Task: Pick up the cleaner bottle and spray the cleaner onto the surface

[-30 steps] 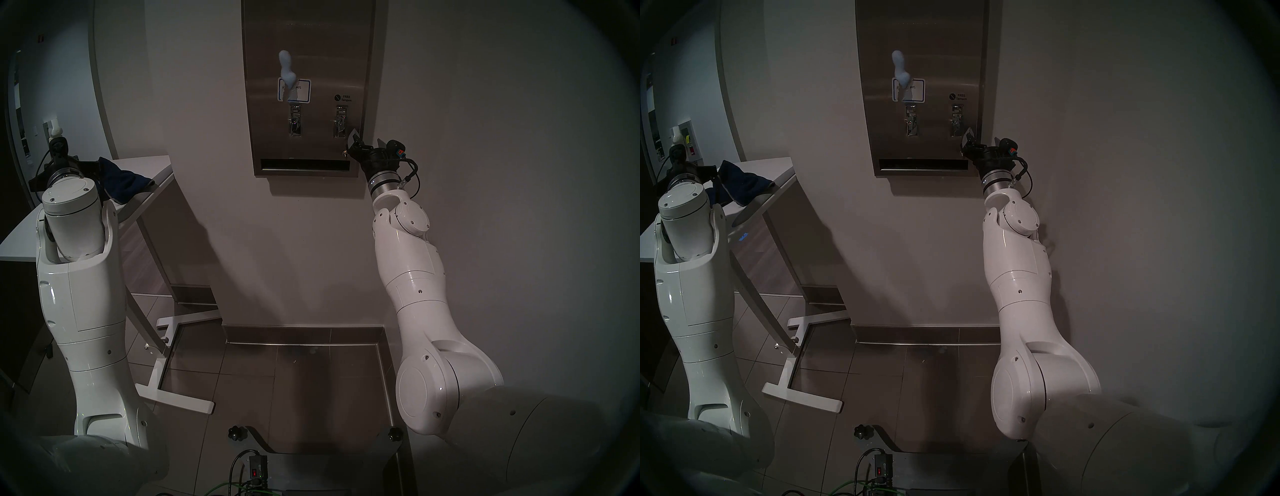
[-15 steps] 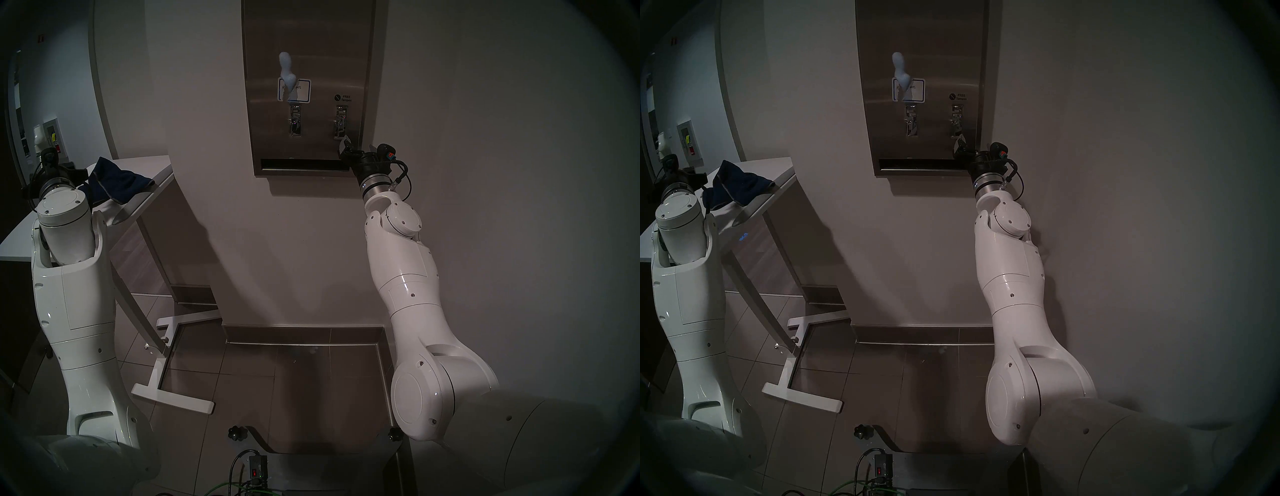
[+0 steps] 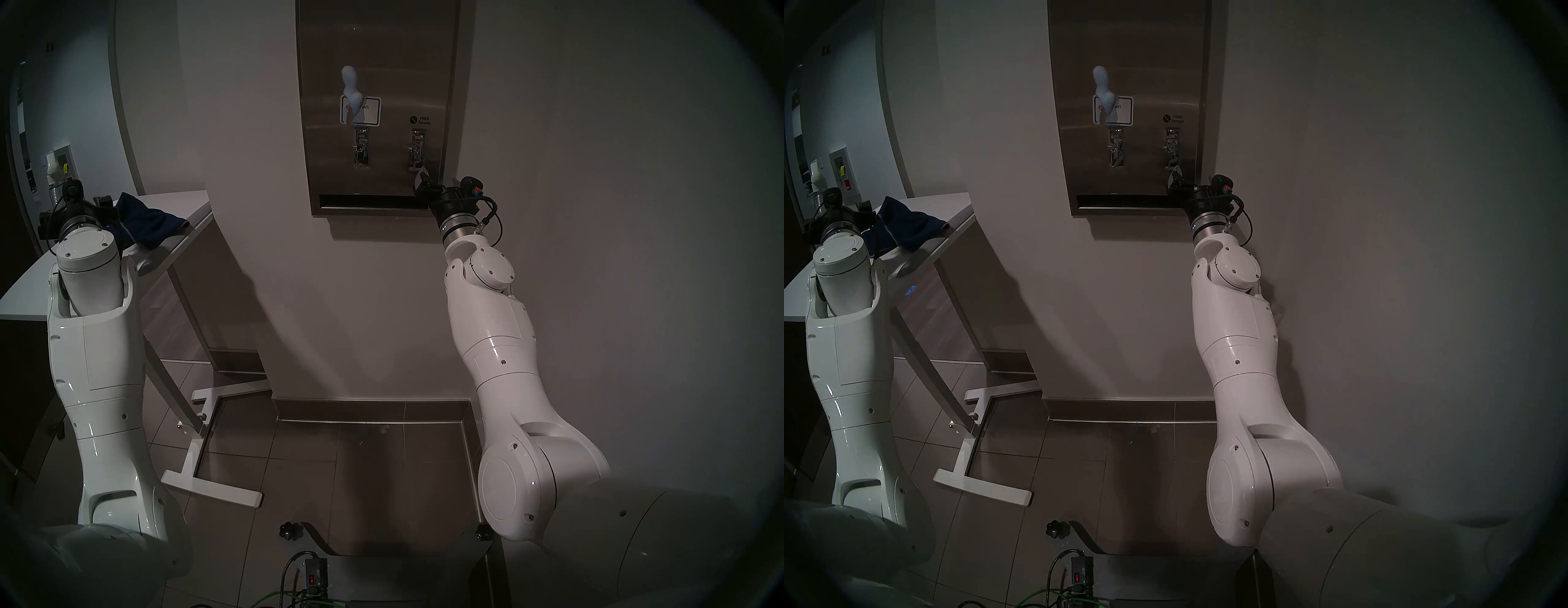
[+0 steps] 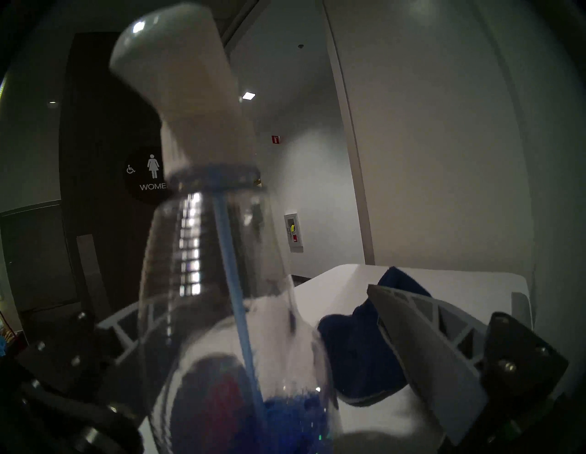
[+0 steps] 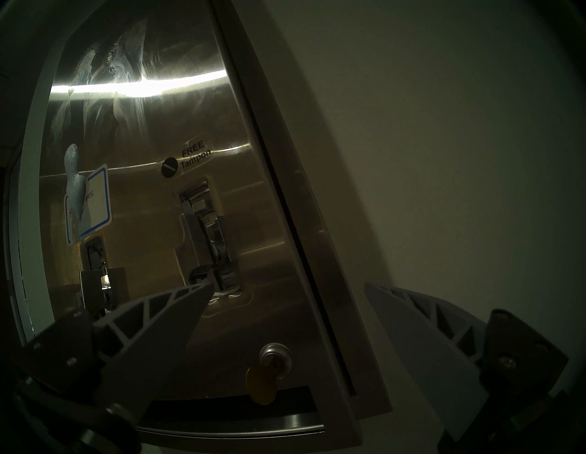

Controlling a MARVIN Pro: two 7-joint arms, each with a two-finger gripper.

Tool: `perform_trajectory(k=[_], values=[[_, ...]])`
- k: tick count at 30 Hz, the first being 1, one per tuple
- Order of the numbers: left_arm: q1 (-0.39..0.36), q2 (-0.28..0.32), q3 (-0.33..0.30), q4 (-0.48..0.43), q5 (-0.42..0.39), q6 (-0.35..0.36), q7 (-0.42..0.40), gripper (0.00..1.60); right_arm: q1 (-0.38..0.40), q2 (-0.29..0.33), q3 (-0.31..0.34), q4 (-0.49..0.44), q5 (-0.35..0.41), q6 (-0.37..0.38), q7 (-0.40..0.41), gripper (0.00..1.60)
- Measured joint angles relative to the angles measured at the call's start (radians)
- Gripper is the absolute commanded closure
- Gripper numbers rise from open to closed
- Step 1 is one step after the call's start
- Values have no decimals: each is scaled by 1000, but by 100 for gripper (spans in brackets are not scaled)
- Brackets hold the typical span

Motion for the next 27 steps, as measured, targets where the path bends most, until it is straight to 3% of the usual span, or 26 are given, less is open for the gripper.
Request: perform_trajectory(k=[27], values=[[-195,115,43,19,16,-95,-2,0,1,16,1,14,-7,0,5,0]])
